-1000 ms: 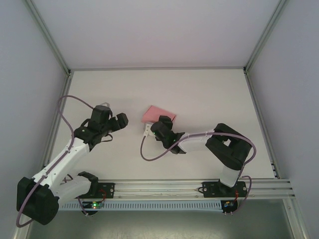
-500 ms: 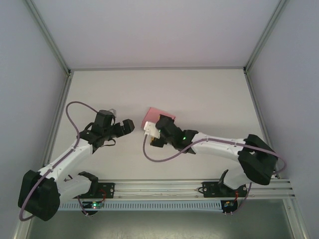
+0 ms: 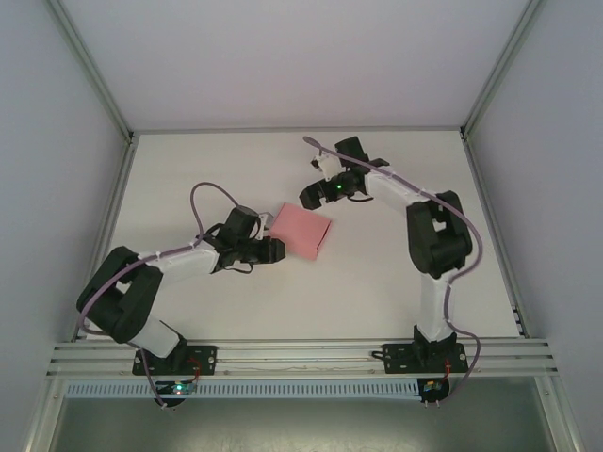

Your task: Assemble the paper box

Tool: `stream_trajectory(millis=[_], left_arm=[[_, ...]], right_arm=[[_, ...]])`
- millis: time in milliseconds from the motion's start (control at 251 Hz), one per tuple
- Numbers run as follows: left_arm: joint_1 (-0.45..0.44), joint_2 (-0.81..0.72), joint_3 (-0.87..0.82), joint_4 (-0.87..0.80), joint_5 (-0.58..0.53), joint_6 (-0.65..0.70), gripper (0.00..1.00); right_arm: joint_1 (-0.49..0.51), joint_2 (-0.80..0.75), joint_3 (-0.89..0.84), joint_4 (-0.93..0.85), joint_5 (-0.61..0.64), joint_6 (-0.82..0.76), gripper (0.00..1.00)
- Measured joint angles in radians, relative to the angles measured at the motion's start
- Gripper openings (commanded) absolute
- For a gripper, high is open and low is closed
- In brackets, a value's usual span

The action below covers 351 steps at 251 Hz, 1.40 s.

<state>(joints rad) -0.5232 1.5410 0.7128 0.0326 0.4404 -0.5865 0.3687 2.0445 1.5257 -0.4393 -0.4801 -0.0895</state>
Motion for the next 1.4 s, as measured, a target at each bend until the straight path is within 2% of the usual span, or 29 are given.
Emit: stream_trajectory(millis=[176, 267, 307, 419, 706, 786, 878, 1018, 1058, 1209, 1401], left_arm=[[-0.014, 0.107, 0.056, 0.034, 0.034, 0.011, 0.37], [-0.021, 0.143, 0.078, 0.047, 0.046, 0.012, 0.36], [-0.024, 0.156, 0.089, 0.048, 0.045, 0.014, 0.36], [-0.026, 0.188, 0.13, 0.047, 0.042, 0.021, 0.36], [-0.026, 0.28, 0.193, 0.063, 0.047, 0.026, 0.34], [-0.027, 0.28, 0.19, 0.073, 0.046, 0.025, 0.33], [-0.028, 0.28, 0.171, 0.113, 0.047, 0.015, 0.26], [-0.032, 0.294, 0.143, 0.214, 0.063, -0.019, 0.0], [-0.034, 0.302, 0.127, 0.263, 0.056, -0.034, 0.0], [-0.034, 0.328, 0.046, 0.489, 0.026, -0.074, 0.0], [-0.046, 0.34, 0.02, 0.583, -0.039, -0.076, 0.0]], right_arm=[[0.002, 0.116, 0.093, -0.13, -0.04, -0.029, 0.91], [0.002, 0.129, 0.095, -0.163, -0.058, -0.038, 0.85], [0.002, 0.129, 0.095, -0.171, -0.066, -0.042, 0.78], [0.002, 0.129, 0.095, -0.182, -0.094, -0.053, 0.69], [0.0, 0.126, 0.037, -0.151, -0.181, -0.049, 0.62], [0.0, 0.109, 0.002, -0.111, -0.192, -0.041, 0.58], [0.0, 0.097, -0.03, -0.072, -0.201, -0.034, 0.47], [-0.004, 0.092, -0.051, -0.024, -0.213, -0.025, 0.35], [-0.005, 0.092, -0.056, -0.009, -0.212, -0.018, 0.33], [-0.006, 0.066, -0.108, 0.064, -0.188, 0.014, 0.33], [-0.006, 0.028, -0.188, 0.184, -0.16, 0.082, 0.33]])
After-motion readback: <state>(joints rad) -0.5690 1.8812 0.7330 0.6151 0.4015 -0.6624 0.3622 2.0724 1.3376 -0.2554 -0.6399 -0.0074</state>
